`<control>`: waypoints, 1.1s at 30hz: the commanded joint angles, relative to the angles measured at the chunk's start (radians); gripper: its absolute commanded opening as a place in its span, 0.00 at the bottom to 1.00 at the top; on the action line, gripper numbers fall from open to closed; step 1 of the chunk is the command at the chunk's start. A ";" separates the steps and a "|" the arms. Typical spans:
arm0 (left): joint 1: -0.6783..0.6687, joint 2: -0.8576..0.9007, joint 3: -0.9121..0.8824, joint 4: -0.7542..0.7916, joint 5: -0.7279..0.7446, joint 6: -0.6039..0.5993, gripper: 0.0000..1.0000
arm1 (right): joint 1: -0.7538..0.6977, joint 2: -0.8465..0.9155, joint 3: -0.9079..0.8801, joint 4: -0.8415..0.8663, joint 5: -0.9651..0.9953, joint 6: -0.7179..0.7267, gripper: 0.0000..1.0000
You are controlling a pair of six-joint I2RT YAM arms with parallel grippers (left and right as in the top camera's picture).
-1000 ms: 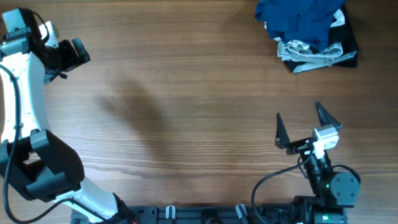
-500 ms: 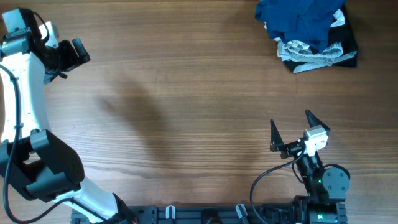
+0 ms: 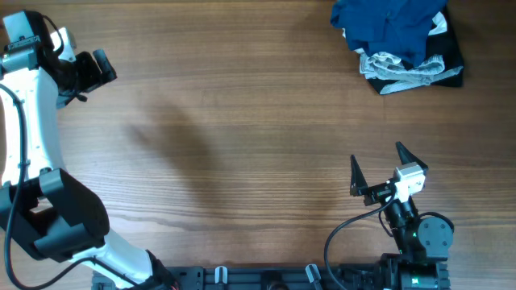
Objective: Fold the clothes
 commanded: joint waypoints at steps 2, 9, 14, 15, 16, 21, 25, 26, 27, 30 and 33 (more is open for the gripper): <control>-0.023 -0.192 0.010 -0.014 -0.053 0.001 1.00 | 0.003 -0.012 -0.001 0.003 -0.016 0.011 1.00; -0.169 -0.858 -0.548 0.461 -0.063 -0.009 1.00 | 0.003 -0.012 -0.001 0.003 -0.016 0.011 1.00; -0.174 -1.358 -1.151 0.826 -0.050 -0.082 1.00 | 0.003 -0.012 -0.001 0.003 -0.016 0.011 1.00; -0.174 -1.419 -1.235 0.865 -0.031 -0.081 1.00 | 0.003 -0.012 -0.001 0.003 -0.016 0.011 1.00; -0.174 -1.474 -1.303 0.905 -0.024 -0.082 1.00 | 0.003 -0.012 -0.001 0.003 -0.016 0.011 1.00; -0.174 -1.645 -1.558 1.059 -0.010 -0.082 1.00 | 0.003 -0.012 -0.001 0.003 -0.016 0.011 1.00; -0.174 -1.745 -1.665 1.122 -0.011 -0.081 1.00 | 0.003 -0.012 -0.001 0.003 -0.016 0.010 1.00; -0.174 -1.778 -1.683 1.084 -0.011 -0.081 1.00 | 0.003 -0.012 -0.001 0.003 -0.016 0.011 1.00; -0.174 -1.799 -1.683 1.039 -0.011 -0.081 1.00 | 0.003 -0.012 -0.001 0.003 -0.016 0.011 1.00; -0.174 -1.838 -1.683 0.938 -0.016 -0.080 1.00 | 0.003 -0.012 -0.001 0.003 -0.016 0.010 1.00; -0.173 -1.836 -1.683 0.940 -0.022 -0.080 1.00 | 0.003 -0.012 -0.001 0.003 -0.016 0.010 1.00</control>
